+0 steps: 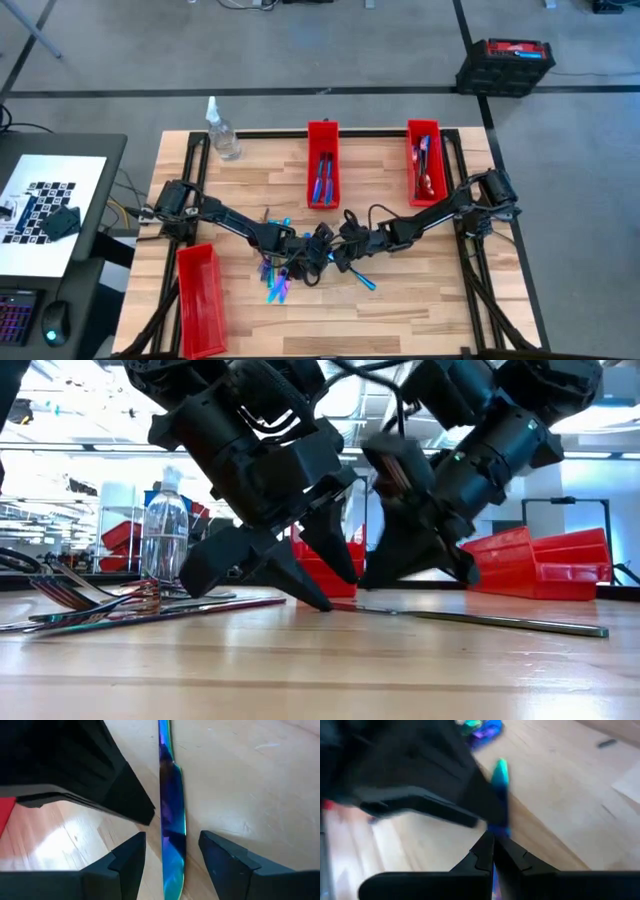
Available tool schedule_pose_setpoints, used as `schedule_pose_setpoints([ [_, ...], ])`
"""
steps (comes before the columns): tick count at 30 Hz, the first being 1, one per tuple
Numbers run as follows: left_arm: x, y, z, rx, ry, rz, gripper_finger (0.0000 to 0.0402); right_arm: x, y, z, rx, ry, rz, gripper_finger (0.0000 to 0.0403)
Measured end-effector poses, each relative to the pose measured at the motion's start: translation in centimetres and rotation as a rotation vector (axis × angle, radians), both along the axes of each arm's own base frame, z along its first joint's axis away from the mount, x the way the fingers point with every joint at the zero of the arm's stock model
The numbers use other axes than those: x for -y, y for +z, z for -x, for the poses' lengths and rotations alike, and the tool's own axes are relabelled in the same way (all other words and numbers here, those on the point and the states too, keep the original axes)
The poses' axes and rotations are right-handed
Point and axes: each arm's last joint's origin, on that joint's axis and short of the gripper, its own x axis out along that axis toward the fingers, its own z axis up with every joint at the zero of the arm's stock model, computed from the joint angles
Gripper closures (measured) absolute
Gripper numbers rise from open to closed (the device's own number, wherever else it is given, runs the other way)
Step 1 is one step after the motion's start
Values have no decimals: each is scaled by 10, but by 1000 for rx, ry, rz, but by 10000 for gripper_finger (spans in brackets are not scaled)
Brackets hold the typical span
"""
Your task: Sort silverware
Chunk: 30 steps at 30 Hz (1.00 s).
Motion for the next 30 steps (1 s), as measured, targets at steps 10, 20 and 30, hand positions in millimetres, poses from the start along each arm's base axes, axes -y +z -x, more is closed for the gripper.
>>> schedule_pose_setpoints([
  [10,0,-1,0,-2,25,14,222,0,-17,-1,-51,6,-9,403],
  [20,0,-1,1,-5,12,2,222,0,-17,-1,-56,11,-7,403],
  [30,-4,-9,-2,-22,-42,-50,222,0,-17,-1,-59,14,-5,403],
])
